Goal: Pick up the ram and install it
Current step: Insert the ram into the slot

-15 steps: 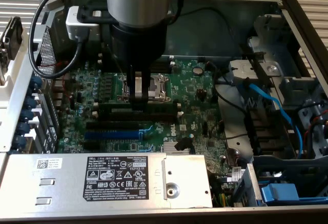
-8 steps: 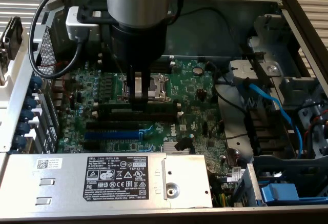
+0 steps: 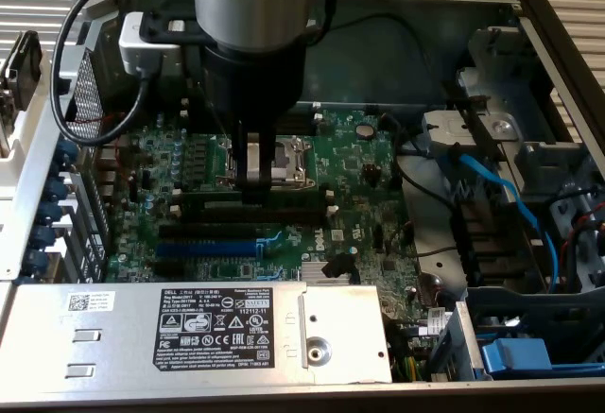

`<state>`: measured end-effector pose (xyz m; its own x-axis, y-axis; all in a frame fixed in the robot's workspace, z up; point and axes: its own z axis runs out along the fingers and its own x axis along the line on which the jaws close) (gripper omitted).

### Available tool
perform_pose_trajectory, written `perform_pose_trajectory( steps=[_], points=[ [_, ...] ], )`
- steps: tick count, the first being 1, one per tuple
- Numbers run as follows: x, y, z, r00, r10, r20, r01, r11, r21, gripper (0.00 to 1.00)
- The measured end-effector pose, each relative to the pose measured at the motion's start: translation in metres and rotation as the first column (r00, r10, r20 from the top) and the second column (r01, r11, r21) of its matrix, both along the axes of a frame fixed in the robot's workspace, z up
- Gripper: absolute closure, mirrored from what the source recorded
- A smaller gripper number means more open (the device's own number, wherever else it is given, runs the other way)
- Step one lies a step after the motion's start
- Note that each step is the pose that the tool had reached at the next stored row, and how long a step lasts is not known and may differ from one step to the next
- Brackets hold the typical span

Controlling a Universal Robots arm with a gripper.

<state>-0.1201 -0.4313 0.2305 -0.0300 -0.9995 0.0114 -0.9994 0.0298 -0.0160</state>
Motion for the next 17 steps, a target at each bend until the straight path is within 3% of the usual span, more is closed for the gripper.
perform_pose_trajectory(
  steps=[17],
  points=[
    [0.0013, -0.0012, 0.0002, 1.0000, 0.000, 0.0000, 0.000, 1.0000, 0.0003, 0.87]
  ],
)
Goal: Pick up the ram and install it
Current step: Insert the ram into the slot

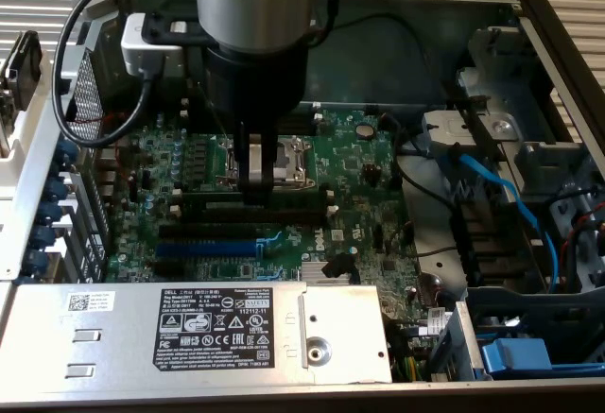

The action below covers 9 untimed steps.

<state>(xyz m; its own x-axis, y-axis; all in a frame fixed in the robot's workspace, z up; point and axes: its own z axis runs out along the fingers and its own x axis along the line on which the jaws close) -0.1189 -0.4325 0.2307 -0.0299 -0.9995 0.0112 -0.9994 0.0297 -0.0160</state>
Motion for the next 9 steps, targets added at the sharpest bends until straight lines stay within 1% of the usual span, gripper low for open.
perform_pose_trajectory(
  steps=[9],
  points=[
    [-0.0002, -0.0004, 0.0000, 1.0000, 0.000, 0.0001, 0.000, 1.0000, 0.0000, 0.87]
  ],
)
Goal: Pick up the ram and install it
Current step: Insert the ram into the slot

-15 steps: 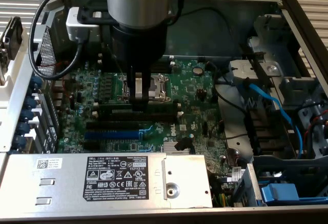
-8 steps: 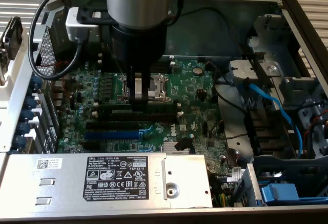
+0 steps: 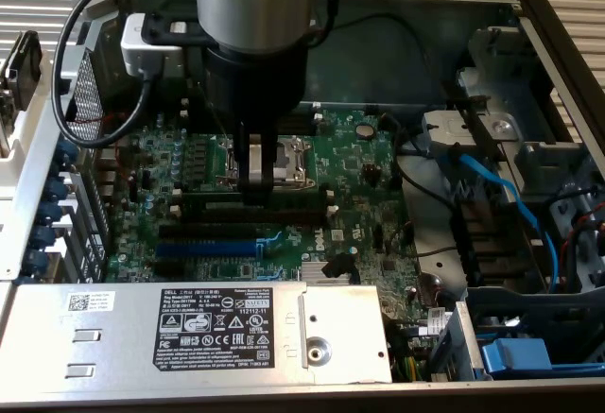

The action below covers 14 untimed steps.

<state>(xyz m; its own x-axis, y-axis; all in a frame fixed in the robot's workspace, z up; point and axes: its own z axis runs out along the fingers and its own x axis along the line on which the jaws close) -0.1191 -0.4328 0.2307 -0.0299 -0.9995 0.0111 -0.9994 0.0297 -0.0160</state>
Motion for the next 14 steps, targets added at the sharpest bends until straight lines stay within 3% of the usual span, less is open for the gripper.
perform_pose_trajectory(
  steps=[14],
  points=[
    [0.0003, -0.0003, -0.0005, 1.0000, 0.000, 0.0000, 0.000, 1.0000, 0.0000, 0.87]
  ],
)
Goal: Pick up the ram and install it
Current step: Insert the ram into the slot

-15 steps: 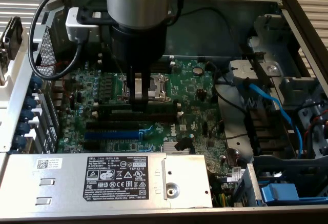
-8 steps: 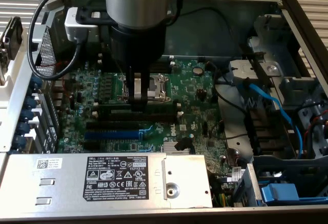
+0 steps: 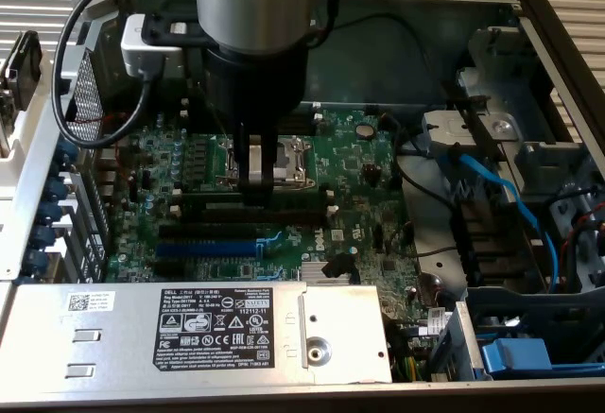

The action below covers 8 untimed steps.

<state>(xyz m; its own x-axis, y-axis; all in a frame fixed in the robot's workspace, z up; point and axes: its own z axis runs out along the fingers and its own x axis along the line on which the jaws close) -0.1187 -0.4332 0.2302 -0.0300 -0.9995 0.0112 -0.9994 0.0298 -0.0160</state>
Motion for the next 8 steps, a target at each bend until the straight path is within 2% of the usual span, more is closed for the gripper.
perform_pose_trajectory(
  steps=[8],
  points=[
    [-0.0018, 0.0000, -0.0002, 1.0000, 0.000, 0.0000, 0.000, 1.0000, 0.0001, 0.87]
  ],
)
